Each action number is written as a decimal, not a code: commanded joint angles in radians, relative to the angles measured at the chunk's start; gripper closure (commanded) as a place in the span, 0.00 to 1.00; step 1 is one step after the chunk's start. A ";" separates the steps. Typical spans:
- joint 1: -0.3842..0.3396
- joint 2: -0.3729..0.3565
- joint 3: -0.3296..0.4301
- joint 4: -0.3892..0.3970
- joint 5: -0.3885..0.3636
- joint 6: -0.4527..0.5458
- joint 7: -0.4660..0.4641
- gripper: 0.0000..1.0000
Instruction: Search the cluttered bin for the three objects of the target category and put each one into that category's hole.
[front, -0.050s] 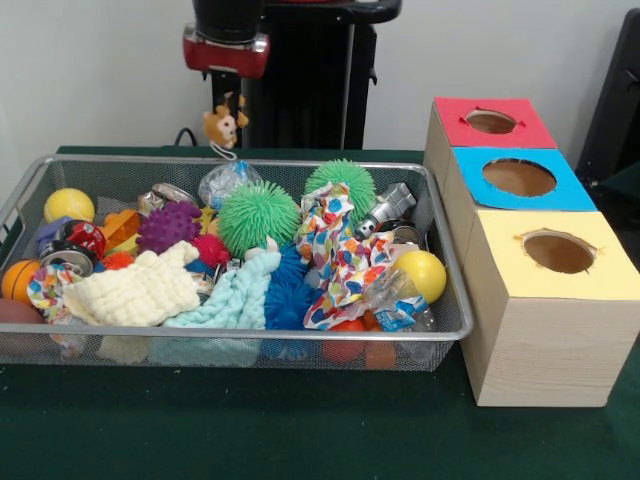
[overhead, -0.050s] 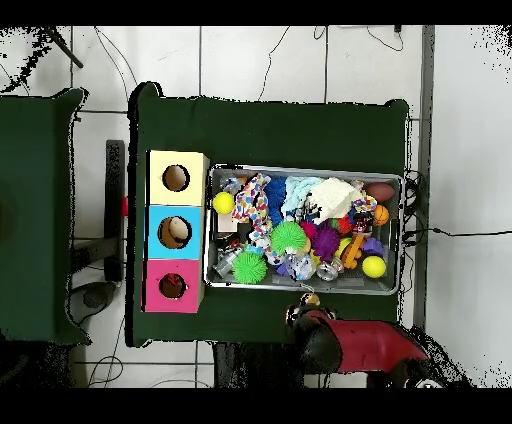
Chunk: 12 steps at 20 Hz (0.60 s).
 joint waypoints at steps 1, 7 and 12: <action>0.136 0.076 -0.036 0.074 0.040 -0.187 0.248 1.00; 0.254 0.056 -0.071 0.129 0.144 -0.220 0.299 1.00; 0.371 0.006 -0.061 0.193 0.295 -0.198 0.347 1.00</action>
